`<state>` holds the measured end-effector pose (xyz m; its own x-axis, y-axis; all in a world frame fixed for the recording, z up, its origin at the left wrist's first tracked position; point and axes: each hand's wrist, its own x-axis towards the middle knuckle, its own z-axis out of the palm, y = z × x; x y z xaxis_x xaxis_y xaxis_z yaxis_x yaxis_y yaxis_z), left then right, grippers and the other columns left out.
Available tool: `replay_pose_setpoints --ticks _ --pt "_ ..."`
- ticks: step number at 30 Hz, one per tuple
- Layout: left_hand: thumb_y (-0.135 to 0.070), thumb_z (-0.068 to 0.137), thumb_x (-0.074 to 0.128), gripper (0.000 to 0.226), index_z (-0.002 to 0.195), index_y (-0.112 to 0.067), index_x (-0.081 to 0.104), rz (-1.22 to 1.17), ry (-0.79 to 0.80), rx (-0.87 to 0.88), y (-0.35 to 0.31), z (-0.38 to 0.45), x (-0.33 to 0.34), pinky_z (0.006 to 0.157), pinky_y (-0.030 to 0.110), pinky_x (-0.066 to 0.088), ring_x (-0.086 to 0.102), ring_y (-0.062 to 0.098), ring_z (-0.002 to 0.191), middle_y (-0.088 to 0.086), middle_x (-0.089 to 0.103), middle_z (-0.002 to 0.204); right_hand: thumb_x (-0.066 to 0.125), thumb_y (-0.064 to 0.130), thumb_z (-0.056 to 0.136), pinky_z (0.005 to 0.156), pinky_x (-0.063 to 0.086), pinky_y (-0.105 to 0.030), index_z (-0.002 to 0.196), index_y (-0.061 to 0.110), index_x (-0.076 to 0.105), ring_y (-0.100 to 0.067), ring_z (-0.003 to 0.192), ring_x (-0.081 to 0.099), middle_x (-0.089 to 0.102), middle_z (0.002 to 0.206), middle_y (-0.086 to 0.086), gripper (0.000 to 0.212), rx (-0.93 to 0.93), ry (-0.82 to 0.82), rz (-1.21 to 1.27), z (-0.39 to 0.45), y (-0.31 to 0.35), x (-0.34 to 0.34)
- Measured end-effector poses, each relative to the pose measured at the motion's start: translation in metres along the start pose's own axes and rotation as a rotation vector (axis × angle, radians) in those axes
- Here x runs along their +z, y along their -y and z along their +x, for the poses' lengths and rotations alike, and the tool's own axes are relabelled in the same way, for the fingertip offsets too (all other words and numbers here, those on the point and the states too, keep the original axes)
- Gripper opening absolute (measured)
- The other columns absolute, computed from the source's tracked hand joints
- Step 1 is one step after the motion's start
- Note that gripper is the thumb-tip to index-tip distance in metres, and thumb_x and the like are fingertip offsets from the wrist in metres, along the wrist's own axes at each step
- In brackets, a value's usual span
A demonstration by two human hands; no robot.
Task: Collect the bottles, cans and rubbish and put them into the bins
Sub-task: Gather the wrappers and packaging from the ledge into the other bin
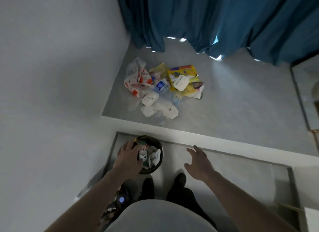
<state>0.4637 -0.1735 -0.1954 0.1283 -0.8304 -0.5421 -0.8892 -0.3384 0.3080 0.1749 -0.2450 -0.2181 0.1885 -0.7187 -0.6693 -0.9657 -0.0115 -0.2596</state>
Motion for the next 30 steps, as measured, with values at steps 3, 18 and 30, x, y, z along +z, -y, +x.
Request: replay_pose_setpoints --ticks 3,18,30 --pt "-0.042 0.097 0.051 0.068 0.159 -0.030 0.024 0.060 -0.020 0.033 -0.015 -0.005 -0.020 0.126 0.044 0.013 0.003 0.029 0.156 0.003 0.002 0.170 0.059 0.042 0.094 0.122 0.026 -0.043 0.159 0.029 0.022 -0.026 0.155 0.008 0.002 0.170 0.002 0.076 0.030 -0.039 0.012 -0.018 -0.014 -0.008" --pt "-0.052 0.096 0.052 0.077 0.161 -0.033 0.016 0.129 -0.038 0.024 -0.175 0.054 -0.047 0.126 0.044 0.010 -0.001 0.029 0.156 0.001 -0.008 0.170 0.058 0.045 0.093 0.124 0.022 -0.046 0.159 0.031 0.022 -0.028 0.156 0.007 0.000 0.170 0.001 0.076 -0.020 -0.134 0.045 -0.011 -0.144 -0.125" --pt "-0.053 0.091 0.056 0.077 0.159 -0.036 0.024 0.026 -0.115 -0.119 -0.224 0.069 -0.044 0.125 0.043 0.013 0.003 0.027 0.156 0.001 -0.004 0.170 0.057 0.044 0.094 0.122 0.025 -0.046 0.159 0.028 0.023 -0.030 0.154 0.010 0.000 0.170 -0.001 0.075 -0.155 -0.084 -0.094 0.047 -0.169 -0.209"
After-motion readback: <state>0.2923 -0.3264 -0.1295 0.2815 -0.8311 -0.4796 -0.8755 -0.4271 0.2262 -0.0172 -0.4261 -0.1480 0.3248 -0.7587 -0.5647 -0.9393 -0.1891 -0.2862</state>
